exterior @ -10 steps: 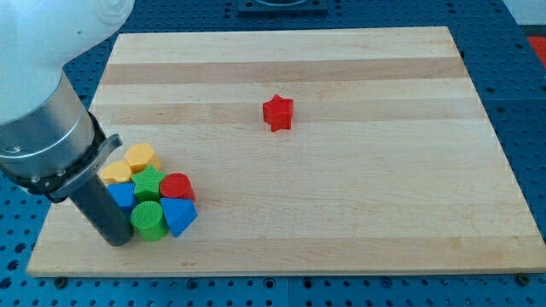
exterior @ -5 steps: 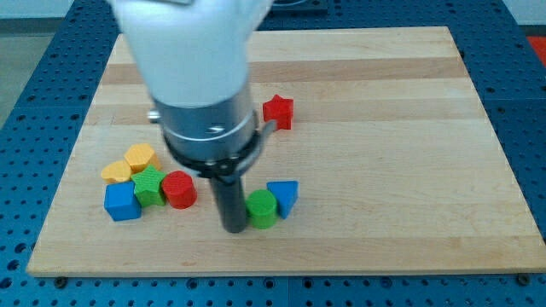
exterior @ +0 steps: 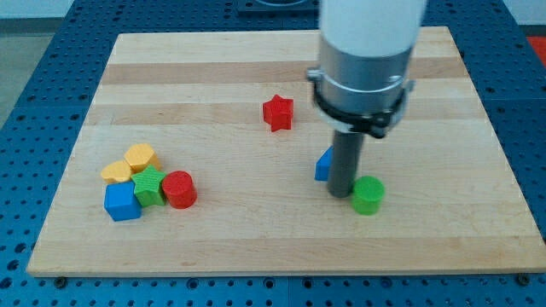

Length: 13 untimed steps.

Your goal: Push the green circle towards the bottom left

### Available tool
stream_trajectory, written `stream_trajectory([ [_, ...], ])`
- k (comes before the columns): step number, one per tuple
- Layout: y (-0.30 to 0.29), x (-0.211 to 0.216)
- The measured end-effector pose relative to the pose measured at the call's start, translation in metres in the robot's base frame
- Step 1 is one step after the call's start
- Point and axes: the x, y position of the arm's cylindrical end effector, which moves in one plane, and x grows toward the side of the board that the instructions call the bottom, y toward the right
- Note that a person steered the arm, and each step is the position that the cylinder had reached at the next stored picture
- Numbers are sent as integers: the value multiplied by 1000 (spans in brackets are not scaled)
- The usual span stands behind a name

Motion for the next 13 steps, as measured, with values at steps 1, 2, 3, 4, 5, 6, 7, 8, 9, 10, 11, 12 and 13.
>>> stream_trajectory([
  [1,15,10],
  [2,20,25],
  [3,35,29],
  [4,55,29],
  [5,71,35],
  [6,69,49],
  [7,69,58],
  [8,70,60],
  [9,82,47],
  [10,98,33],
  [11,116,33],
  [12,132,33],
  [13,133,33],
])
